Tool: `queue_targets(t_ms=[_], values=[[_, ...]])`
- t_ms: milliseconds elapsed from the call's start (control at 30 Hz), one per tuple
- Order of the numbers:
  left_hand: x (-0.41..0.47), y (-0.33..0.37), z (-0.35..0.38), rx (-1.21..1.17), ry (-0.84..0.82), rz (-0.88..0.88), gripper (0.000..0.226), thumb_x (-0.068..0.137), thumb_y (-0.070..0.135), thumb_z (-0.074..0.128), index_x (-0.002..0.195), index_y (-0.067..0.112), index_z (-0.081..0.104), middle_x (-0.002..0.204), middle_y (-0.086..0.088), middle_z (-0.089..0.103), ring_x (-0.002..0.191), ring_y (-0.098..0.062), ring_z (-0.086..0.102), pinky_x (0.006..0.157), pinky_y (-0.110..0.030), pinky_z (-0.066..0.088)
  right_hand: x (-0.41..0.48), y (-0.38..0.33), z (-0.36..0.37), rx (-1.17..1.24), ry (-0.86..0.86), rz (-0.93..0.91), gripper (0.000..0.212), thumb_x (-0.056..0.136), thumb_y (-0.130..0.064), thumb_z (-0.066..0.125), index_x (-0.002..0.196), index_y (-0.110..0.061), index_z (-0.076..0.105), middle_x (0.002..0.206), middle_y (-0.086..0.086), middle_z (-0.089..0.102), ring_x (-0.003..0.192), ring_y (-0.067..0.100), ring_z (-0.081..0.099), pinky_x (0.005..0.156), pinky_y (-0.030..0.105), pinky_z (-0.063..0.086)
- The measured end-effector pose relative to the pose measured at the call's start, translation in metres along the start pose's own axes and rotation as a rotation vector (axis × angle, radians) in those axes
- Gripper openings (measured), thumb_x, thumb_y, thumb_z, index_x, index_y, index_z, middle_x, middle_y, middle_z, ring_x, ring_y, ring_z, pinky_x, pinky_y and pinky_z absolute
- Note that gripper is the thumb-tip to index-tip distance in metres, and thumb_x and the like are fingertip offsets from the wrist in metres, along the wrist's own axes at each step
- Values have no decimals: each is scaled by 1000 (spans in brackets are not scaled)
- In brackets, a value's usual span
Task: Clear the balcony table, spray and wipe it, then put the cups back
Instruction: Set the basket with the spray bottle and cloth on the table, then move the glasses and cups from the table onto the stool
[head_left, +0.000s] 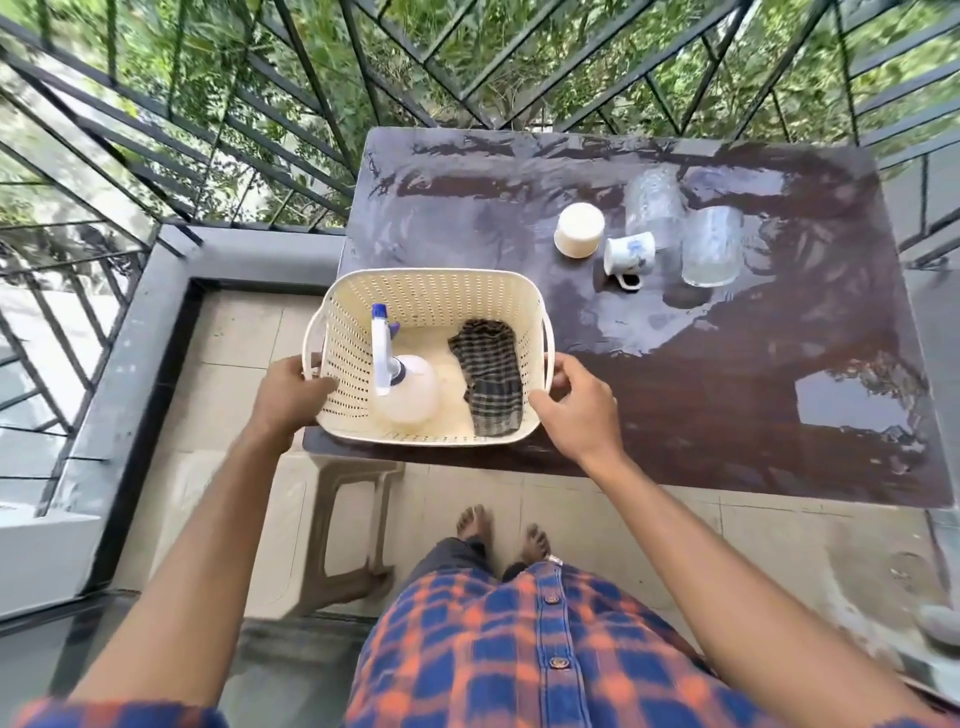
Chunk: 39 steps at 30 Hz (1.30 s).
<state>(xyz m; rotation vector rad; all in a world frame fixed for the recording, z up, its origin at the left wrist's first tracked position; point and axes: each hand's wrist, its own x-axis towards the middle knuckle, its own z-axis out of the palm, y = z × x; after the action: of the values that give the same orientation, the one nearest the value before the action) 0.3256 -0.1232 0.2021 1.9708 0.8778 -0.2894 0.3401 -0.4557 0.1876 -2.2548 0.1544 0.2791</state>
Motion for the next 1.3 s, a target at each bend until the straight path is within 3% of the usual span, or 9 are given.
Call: queue_targets(t_ms=[100, 200, 333, 467, 700, 833, 967, 1133, 1300], values=[[-1, -3, -2, -45, 92, 42, 17, 76, 20, 63, 87, 30, 73, 86, -2, 78, 82, -23, 75, 82, -50, 61, 0, 1, -2, -21, -34, -30, 34, 83, -36, 66, 117, -33, 63, 76, -11, 60, 70, 9, 58, 69, 30, 41], [-4, 10, -4, -84, 234, 153, 33, 71, 33, 62, 103, 31, 71, 95, 5, 76, 92, -21, 73, 88, -45, 58, 1, 0, -5, -26, -52, -7, 29, 85, -45, 69, 112, -36, 64, 74, -12, 60, 71, 4, 58, 67, 29, 41], [-8, 38, -2, -65, 372, 432, 36, 82, 22, 62, 116, 16, 71, 113, -5, 73, 107, -23, 67, 86, -27, 49, 6, 0, -8, 100, -25, 59, 40, 77, -65, 66, 102, -35, 71, 75, -9, 68, 70, 7, 65, 76, 38, 56], [5, 72, 10, 73, 418, 711, 25, 84, 16, 64, 107, 14, 74, 98, -11, 72, 93, -29, 64, 87, -36, 49, 11, 5, -13, 236, 33, 105, 46, 71, -69, 67, 98, -33, 74, 76, -6, 73, 71, 14, 71, 78, 47, 60], [-4, 145, 96, 175, 163, 953, 24, 85, 21, 61, 105, 14, 74, 99, -5, 72, 95, -28, 65, 80, -45, 57, 36, 31, -54, 241, 86, 134, 16, 78, -51, 67, 84, -39, 75, 74, -5, 73, 68, 12, 72, 77, 47, 60], [-3, 202, 155, 413, -38, 866, 37, 81, 35, 61, 113, 20, 72, 111, -6, 72, 107, -31, 63, 92, -41, 49, 89, 59, -98, 197, 194, 193, 16, 76, -47, 71, 90, -39, 73, 83, -10, 73, 82, 13, 71, 87, 43, 57], [14, 221, 184, 847, -40, 662, 37, 82, 51, 61, 114, 37, 71, 123, -2, 68, 119, -34, 58, 97, -47, 50, 145, 80, -143, 167, 255, 232, 29, 86, -29, 74, 114, -26, 71, 94, -5, 69, 92, 18, 66, 93, 38, 52], [20, 226, 196, 789, 19, 574, 32, 80, 46, 62, 106, 32, 75, 105, -5, 77, 107, -35, 67, 87, -43, 56, 198, 99, -166, 97, 359, 208, 39, 85, -27, 69, 124, -23, 66, 114, 1, 66, 99, 23, 64, 89, 28, 44], [20, 271, 254, 507, -136, 567, 53, 75, 51, 56, 115, 20, 73, 110, -6, 75, 107, -28, 68, 88, -33, 49, 224, 108, -168, -129, 344, 241, 68, 76, -52, 70, 137, -31, 49, 134, 5, 51, 127, 32, 45, 107, 45, 41]])
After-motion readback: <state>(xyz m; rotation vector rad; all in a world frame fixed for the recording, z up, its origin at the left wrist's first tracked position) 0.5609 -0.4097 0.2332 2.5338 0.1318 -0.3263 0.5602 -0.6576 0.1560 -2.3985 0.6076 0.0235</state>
